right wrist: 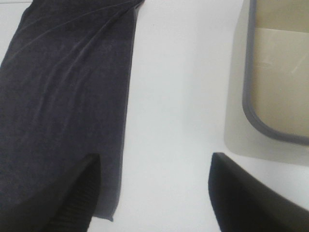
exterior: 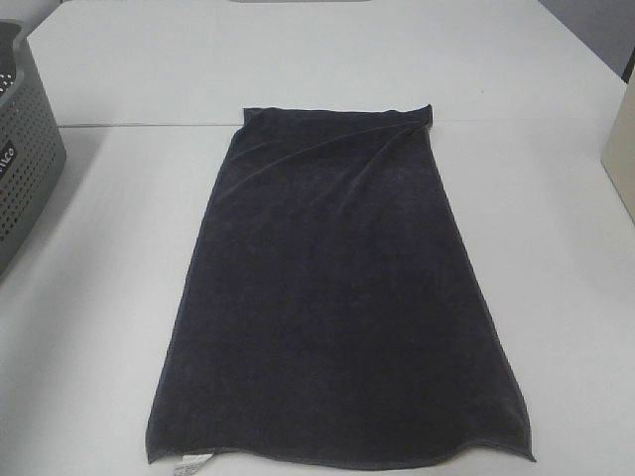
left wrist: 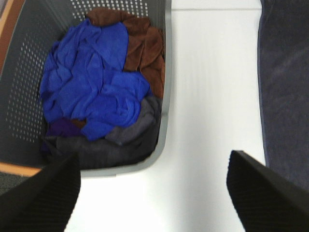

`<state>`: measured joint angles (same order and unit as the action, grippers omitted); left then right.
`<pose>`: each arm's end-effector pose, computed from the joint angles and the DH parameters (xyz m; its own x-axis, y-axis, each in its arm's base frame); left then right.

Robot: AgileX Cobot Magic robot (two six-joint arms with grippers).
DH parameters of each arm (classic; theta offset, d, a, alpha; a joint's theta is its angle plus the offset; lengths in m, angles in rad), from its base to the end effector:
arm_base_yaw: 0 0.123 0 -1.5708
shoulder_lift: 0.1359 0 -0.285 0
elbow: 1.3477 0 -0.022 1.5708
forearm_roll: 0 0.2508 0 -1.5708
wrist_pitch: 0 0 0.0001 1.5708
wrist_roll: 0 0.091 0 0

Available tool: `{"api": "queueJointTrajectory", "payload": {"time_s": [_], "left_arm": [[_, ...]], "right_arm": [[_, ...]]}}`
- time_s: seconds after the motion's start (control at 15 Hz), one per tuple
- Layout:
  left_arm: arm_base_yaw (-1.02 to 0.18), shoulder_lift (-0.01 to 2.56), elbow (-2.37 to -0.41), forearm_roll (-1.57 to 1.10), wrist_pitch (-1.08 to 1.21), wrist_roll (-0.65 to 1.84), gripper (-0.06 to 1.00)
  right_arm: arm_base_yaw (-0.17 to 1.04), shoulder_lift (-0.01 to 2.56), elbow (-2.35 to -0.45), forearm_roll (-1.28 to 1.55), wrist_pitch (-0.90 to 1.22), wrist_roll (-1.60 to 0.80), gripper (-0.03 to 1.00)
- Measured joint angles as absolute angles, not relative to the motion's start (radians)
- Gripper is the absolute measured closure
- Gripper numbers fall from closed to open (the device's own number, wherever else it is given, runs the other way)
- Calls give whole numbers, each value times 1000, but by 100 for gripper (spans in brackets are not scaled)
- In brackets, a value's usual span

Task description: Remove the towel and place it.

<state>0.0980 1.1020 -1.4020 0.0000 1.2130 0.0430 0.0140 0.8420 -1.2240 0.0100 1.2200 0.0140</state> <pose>0.1915 0.0188 0.4405 -0.7351 -0.0291 -0.6773 -0.0663 0.9974 0.0291 0.1209 0.0025 0.4302 -0.6824 0.0079 -0.7309 -0.0090 0.9998 0.0191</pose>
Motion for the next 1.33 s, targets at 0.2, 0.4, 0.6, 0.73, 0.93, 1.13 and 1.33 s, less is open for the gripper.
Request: {"api": "queueJointTrajectory", "payload": {"time_s": [0.2, 0.4, 0.6, 0.73, 0.93, 1.13, 1.33], "left_arm": [[98, 895, -1187, 0, 1191, 47, 18], [98, 648, -953, -24, 1142, 48, 18], [72, 432, -767, -42, 1104, 80, 18], [-23, 304, -684, -23, 1097, 109, 18], [-29, 146, -626, 21, 1097, 99, 18], [-29, 12, -567, 28, 1118, 67, 18], [-29, -3, -550, 38, 1142, 32, 18]], "right_arm": [[14, 527, -1012, -80, 1221, -11, 32], [14, 362, -907, -81, 1223, -14, 32], [35, 221, -801, -28, 1223, -23, 32], [61, 129, -747, -20, 1223, -67, 32], [61, 59, -678, -7, 1223, -67, 32], [61, -4, -585, 0, 1224, -67, 32], [61, -4, -494, 0, 1211, -86, 32]]}}
